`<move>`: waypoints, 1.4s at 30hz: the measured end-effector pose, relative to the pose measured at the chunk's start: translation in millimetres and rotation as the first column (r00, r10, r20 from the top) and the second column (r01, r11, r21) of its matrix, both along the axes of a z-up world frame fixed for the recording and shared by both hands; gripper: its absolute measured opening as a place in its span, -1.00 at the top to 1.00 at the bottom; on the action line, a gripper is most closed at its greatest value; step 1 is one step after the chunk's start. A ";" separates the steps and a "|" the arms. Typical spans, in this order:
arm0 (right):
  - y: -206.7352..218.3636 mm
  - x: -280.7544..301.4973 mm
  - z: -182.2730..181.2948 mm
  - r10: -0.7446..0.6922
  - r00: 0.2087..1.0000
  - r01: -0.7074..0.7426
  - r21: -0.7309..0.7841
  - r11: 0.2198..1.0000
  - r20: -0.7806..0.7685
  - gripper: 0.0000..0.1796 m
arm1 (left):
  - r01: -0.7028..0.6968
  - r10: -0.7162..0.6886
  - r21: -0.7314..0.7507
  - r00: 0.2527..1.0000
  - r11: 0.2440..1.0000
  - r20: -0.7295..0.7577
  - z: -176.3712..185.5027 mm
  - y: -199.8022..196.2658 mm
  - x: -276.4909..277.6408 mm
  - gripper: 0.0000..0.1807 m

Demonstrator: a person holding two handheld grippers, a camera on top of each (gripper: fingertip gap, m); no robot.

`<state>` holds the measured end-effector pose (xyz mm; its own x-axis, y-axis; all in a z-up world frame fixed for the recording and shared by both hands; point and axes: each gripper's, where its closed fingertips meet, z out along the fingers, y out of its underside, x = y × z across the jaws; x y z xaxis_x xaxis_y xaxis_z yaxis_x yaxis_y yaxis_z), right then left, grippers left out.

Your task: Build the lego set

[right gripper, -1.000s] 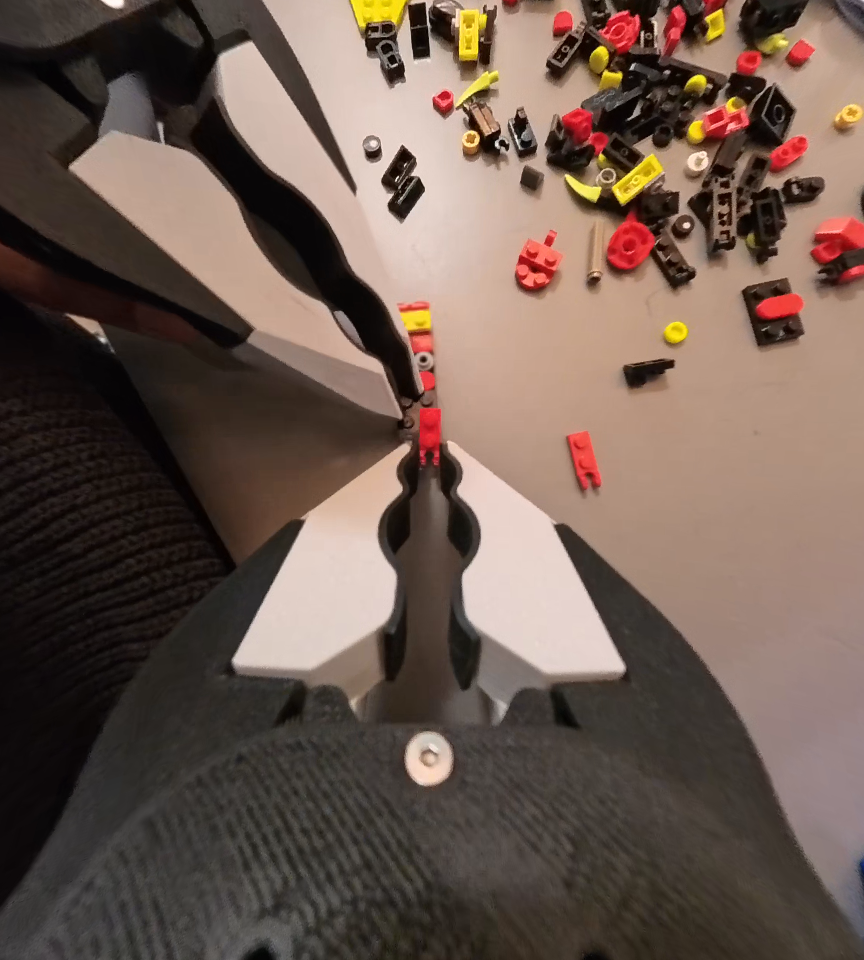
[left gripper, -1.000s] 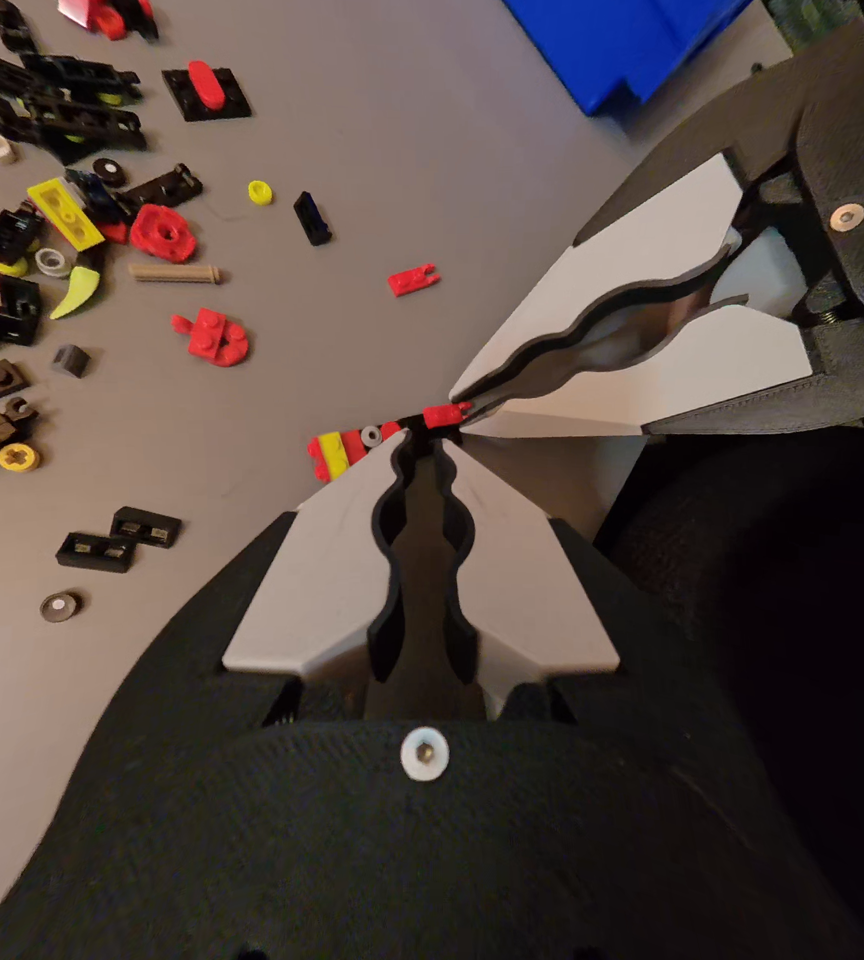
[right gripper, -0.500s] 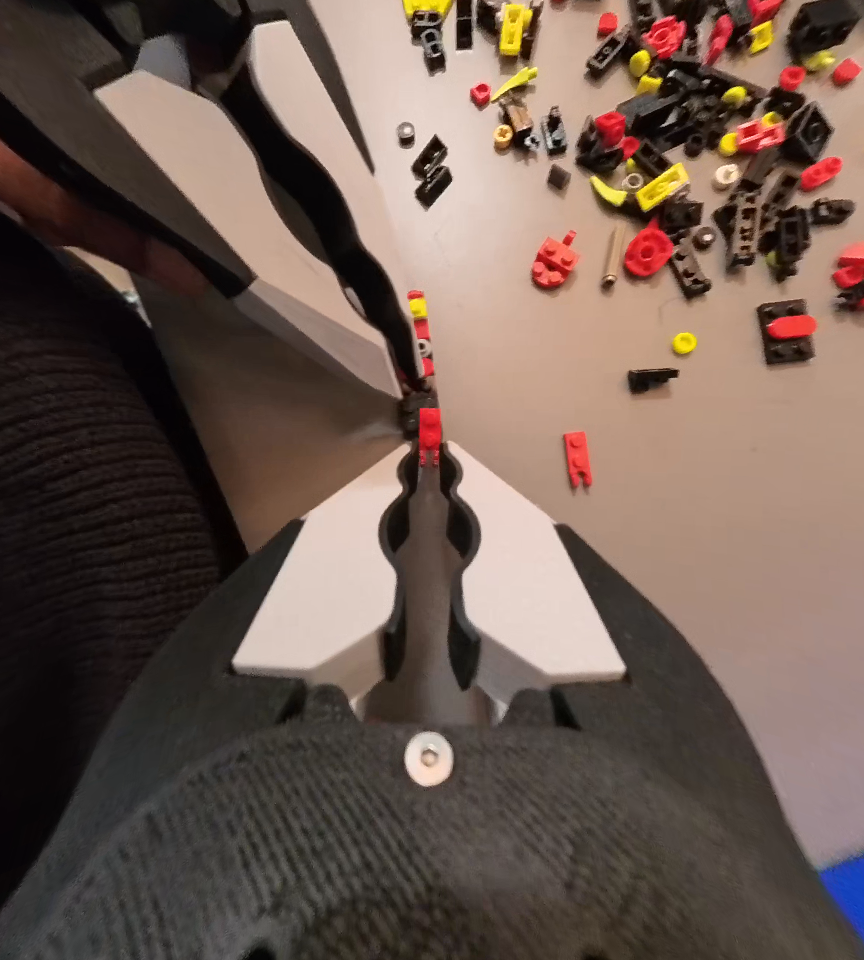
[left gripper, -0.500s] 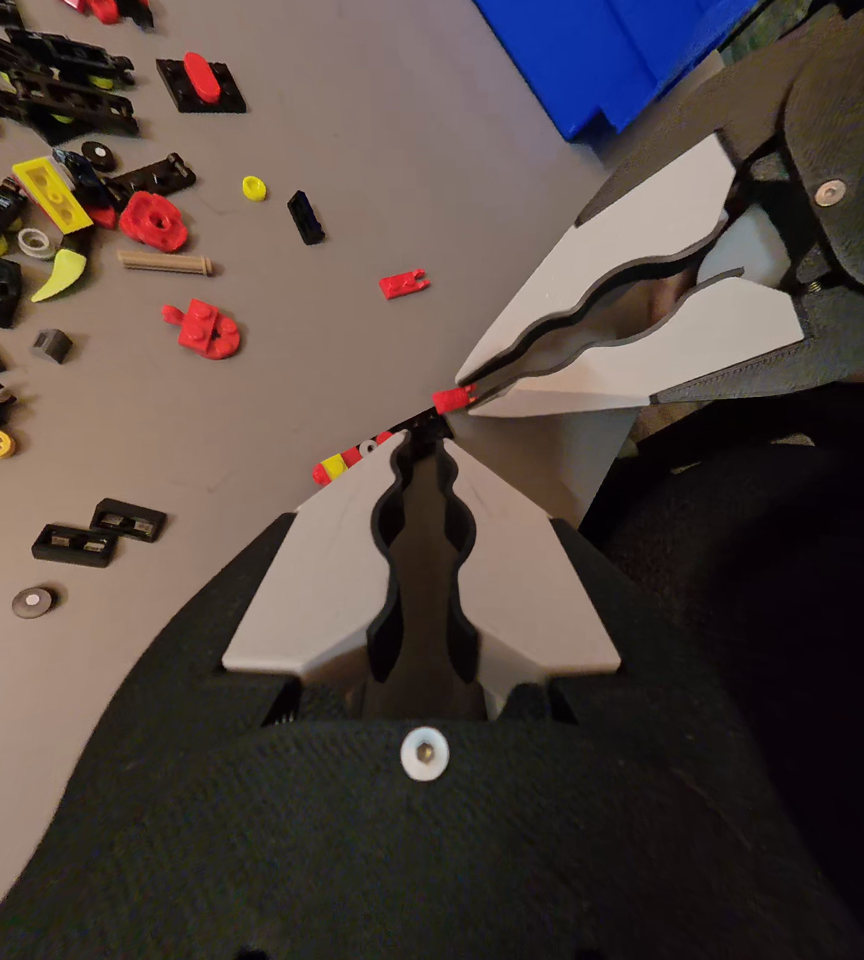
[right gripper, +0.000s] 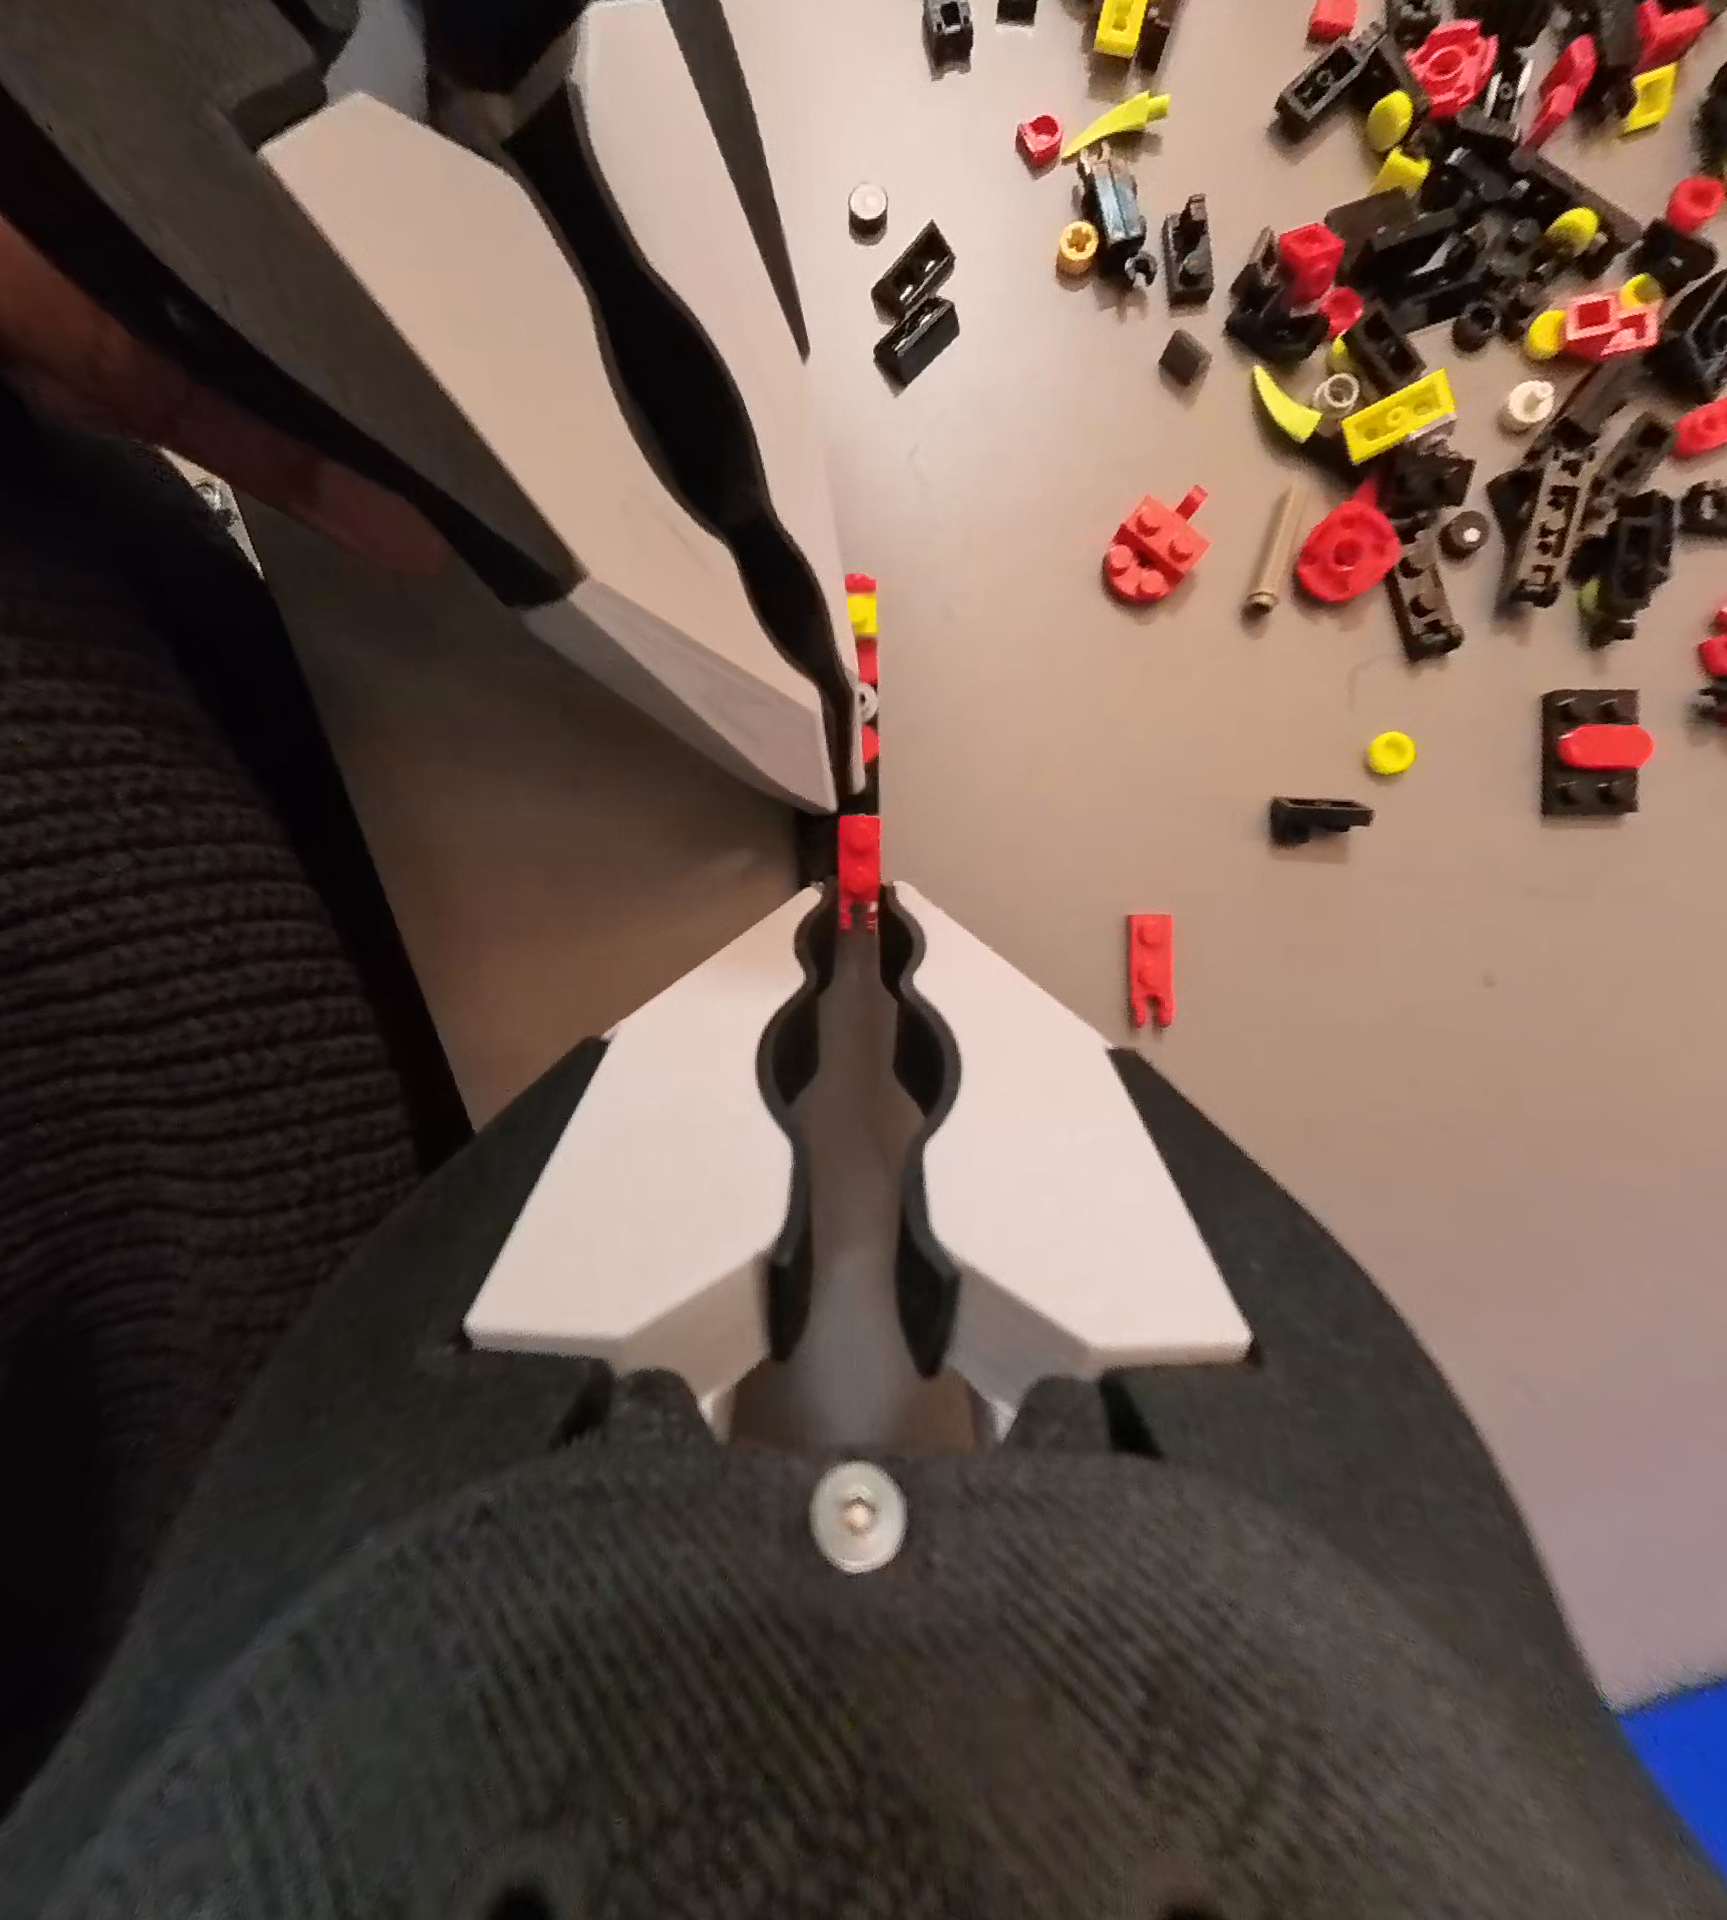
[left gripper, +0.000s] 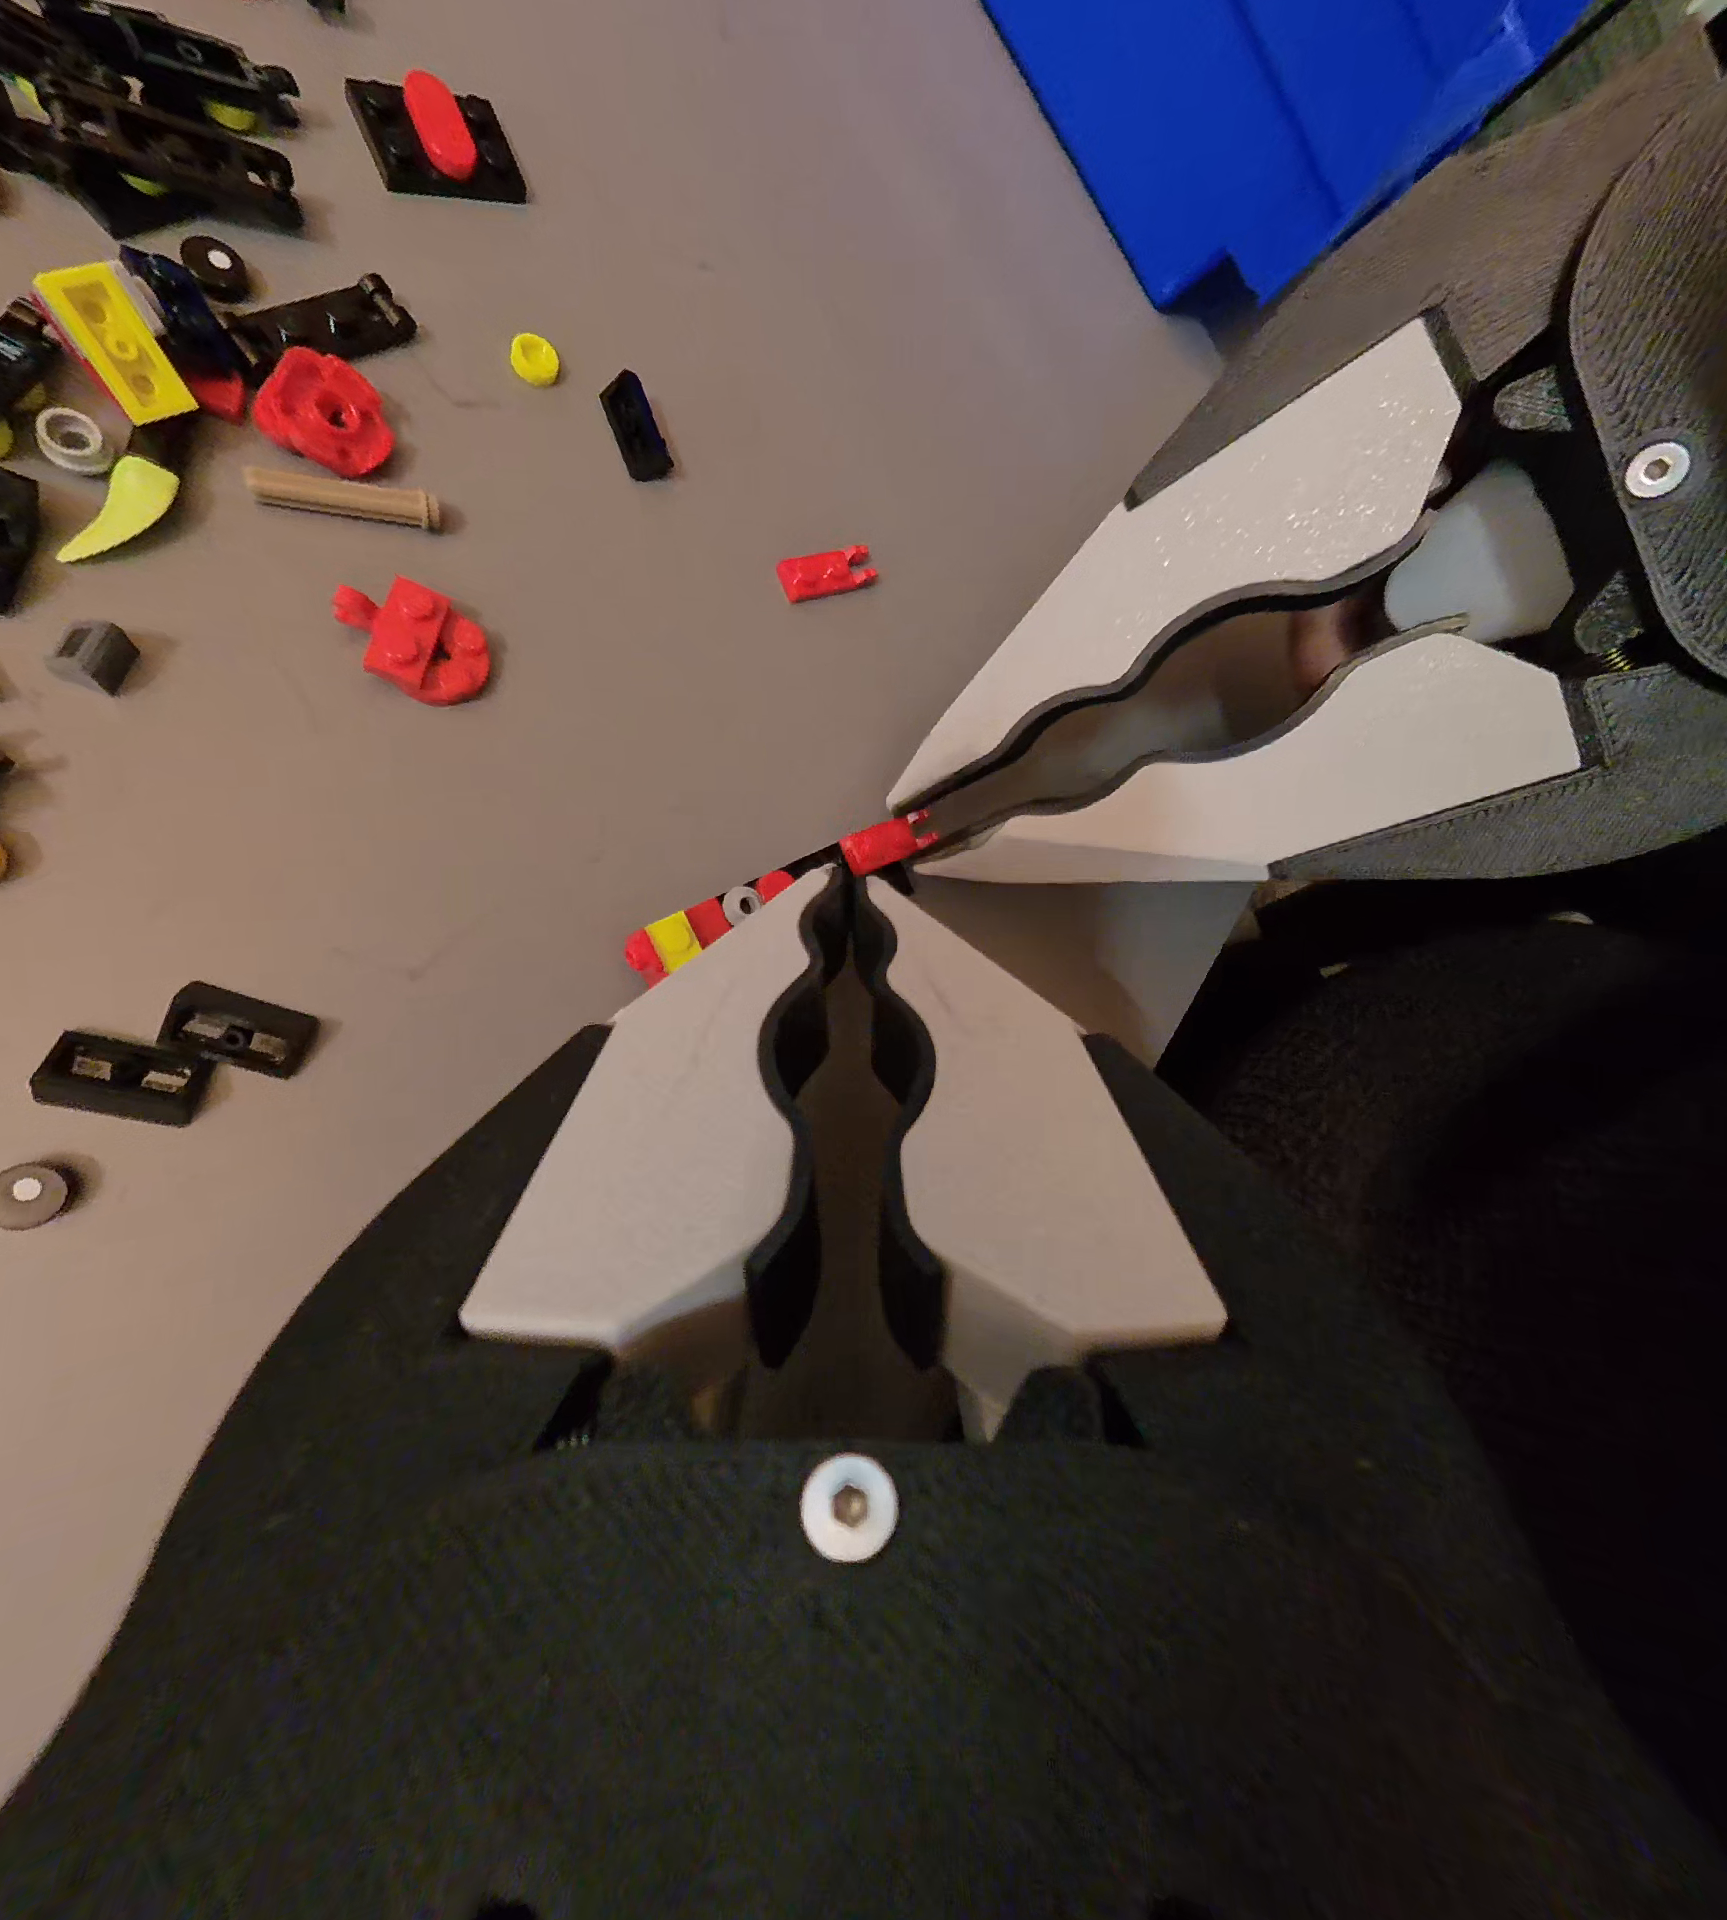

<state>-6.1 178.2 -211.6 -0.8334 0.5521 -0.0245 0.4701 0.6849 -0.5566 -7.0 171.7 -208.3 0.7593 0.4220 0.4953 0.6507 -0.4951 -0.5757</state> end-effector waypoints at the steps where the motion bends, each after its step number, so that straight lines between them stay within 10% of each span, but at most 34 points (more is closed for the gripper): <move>1: -0.3 0.1 -0.1 -0.001 1.000 0.001 -0.001 1.000 0.000 0.93 | 0.001 -0.001 -0.001 1.000 1.000 -0.001 -0.4 0.2 -0.2 1.00; 42: -0.5 -5.5 -0.8 0.113 0.993 -0.114 0.100 0.988 0.018 0.93 | 0.044 -0.045 0.027 0.998 0.999 0.050 -2.8 0.3 -1.3 1.00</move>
